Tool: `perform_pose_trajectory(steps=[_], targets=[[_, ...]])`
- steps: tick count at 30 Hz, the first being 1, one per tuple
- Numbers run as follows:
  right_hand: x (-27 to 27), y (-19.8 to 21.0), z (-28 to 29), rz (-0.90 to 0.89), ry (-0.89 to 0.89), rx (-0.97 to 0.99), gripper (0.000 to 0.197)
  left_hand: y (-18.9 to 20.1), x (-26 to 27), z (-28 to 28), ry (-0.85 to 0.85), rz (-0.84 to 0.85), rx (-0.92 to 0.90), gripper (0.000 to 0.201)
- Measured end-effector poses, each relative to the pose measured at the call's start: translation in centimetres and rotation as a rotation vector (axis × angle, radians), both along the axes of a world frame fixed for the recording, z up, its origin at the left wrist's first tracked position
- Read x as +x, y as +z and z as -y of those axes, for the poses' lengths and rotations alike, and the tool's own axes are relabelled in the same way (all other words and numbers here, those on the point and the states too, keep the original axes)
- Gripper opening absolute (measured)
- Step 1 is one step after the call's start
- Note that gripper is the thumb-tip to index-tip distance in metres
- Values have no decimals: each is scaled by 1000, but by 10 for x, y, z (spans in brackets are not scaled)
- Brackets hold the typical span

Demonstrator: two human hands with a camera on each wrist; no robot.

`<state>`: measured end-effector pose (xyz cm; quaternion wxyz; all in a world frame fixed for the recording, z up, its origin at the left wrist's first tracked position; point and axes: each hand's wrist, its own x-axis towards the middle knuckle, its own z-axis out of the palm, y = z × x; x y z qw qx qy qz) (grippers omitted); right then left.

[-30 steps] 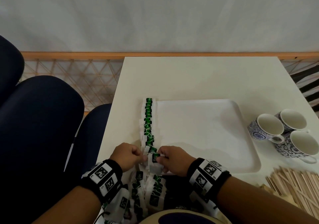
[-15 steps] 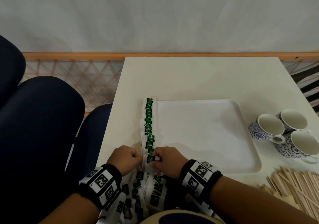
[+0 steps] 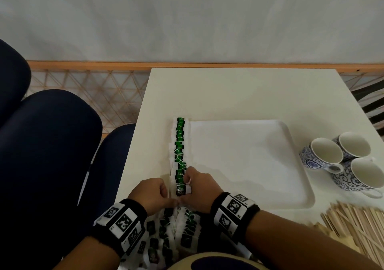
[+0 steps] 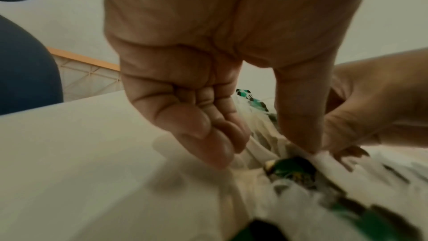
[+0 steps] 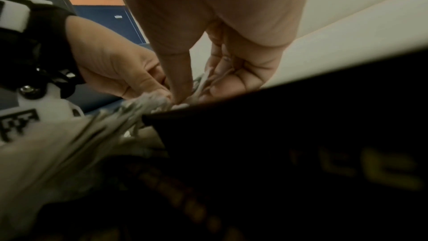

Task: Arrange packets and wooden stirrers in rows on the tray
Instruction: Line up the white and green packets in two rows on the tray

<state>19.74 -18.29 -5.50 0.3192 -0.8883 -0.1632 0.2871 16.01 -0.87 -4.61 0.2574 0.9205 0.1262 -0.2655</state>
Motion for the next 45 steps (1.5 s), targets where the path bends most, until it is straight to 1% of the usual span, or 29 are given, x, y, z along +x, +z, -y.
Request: perform_pose_trajectory(steps=[2,4,11,15,17,19,20,23,25,26,28,30,31,33,36,39,41,45], targets=[[0,1,3,-27,14,8,51,-1,-1,0,-1,7,15,39],[0,2,5,-31,37,-12,54,-3,-2,0,8,12,14,39],[3,1,1,-59,1,-16,56,-7,0,2,7,40,26,36],[8,-1,-1,-43,-12,-25,56,-7,3,1,29,62,28,29],[9,-1,-2,-54,-33,-19,59,-8,4,2,45,66,26,28],[10,-3,-2,-79,-67,1,62,-8,5,2,63,63,21,33],[11,-4,-2,-89,-86,12,63,-7,5,2,79,58,6,39],[12,-6,2,-125,-139,9,62,-4,6,4,111,62,-93,68],[13,-4,5,-164,-150,-5,55,-4,7,6,105,80,-127,73],[13,-3,6,-184,-148,-6,50,-4,8,7,93,85,-123,68],[15,-1,5,-213,-158,0,38,-3,10,9,58,99,-95,48],[16,0,0,-214,-161,5,34,-3,11,10,20,114,-81,32],[17,0,-3,-208,-158,1,34,-3,12,10,7,123,-96,28],[16,2,-7,-211,-160,-1,36,-3,12,10,-12,139,-131,24],[18,5,-6,-239,-178,39,38,-1,13,10,-33,172,-111,19],[27,8,0,-197,-202,37,34,2,14,11,-45,202,-114,9],[35,9,0,-190,-235,55,33,3,15,13,-42,198,-127,11],[42,11,-5,-198,-190,33,44,2,20,15,-18,210,-99,9]])
